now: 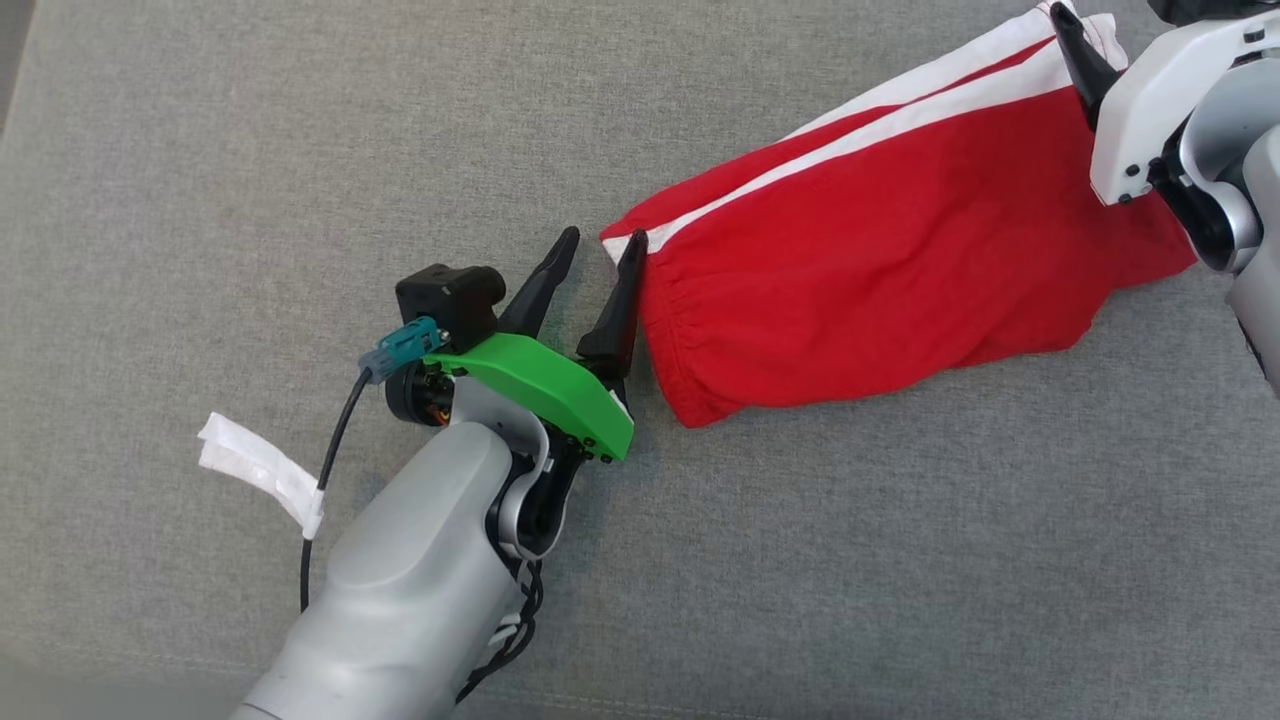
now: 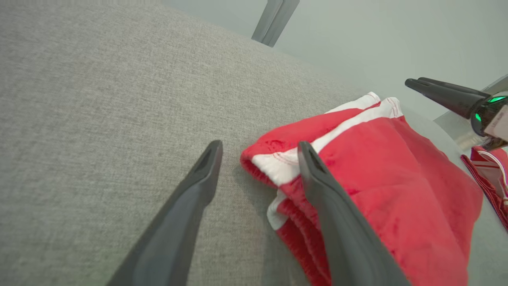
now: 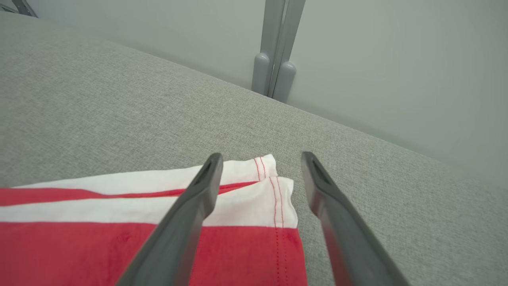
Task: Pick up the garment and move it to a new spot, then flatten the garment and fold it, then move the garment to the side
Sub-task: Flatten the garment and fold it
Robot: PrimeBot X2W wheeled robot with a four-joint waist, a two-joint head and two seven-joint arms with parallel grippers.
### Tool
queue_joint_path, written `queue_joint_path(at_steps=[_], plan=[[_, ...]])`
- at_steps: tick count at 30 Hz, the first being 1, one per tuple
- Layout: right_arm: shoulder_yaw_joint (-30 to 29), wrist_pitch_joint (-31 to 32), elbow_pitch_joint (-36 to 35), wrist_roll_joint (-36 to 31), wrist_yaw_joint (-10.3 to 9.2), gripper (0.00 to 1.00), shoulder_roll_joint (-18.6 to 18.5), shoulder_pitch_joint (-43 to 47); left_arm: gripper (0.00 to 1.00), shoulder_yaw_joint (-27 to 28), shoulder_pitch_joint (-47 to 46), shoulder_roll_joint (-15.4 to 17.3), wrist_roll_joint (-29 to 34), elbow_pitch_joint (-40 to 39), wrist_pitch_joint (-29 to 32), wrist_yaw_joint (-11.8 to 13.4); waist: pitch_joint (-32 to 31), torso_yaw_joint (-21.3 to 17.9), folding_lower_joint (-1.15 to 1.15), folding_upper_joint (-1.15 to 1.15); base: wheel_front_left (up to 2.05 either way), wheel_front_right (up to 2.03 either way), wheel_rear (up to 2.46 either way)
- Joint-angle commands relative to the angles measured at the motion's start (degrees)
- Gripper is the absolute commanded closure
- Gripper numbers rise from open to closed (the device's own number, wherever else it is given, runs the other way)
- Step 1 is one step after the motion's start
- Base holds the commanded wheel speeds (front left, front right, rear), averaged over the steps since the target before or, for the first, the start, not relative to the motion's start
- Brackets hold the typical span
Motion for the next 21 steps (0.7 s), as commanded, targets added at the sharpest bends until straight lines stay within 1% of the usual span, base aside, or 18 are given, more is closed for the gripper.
queue_joint_path(at_steps=[1, 5, 9, 11, 15, 19, 21], plan=[[0.7, -0.7, 0.7, 0.9, -0.07, 0.0, -0.3, -0.9, 0.0, 0.2, -0.2, -0.1, 0.4, -0.3, -0.4, -0.3, -0.8, -0.1, 0.0, 0.0, 0.0, 0.0, 0.0], [2.7, -1.1, 1.8, 3.0, -0.07, 0.0, -0.3, -0.2, 0.0, 0.9, 2.0, 0.5, 1.6, -1.4, -0.4, -1.0, -3.1, -0.4, 0.0, 0.0, 0.0, 0.0, 0.0], [3.8, -1.2, 2.6, 6.4, -0.07, 0.0, -0.7, 2.0, 0.0, 4.7, 5.7, 2.1, 5.8, -5.5, -0.4, -1.4, -6.2, -0.7, 0.0, 0.0, 0.0, 0.0, 0.0], [3.0, -1.4, 3.2, 8.7, -0.07, 0.0, -0.7, 3.2, 0.0, 6.8, 7.9, 2.5, 7.7, -7.7, -0.4, -2.1, -7.6, -0.6, 0.0, 0.0, 0.0, 0.0, 0.0], [1.9, 0.2, 4.5, 13.4, -0.07, 0.0, -0.8, 6.5, 0.0, 13.1, 13.6, 3.8, 14.4, -12.9, -0.4, -3.7, -9.9, -0.1, 0.0, 0.0, 0.0, 0.0, 0.0], [0.6, 0.9, 6.2, 15.4, -0.07, 0.0, -1.4, 8.7, 0.0, 19.6, 18.4, 3.3, 20.5, -17.3, -0.4, -4.6, -10.6, 0.6, 0.0, 0.0, 0.0, 0.0, 0.0], [0.0, 1.0, 7.0, 16.0, -0.05, 0.0, -1.0, 9.3, 0.0, 23.5, 20.7, 2.9, 23.8, -19.3, -0.4, -4.9, -10.4, 0.9, 0.0, 0.0, 0.0, 0.0, 0.0]])
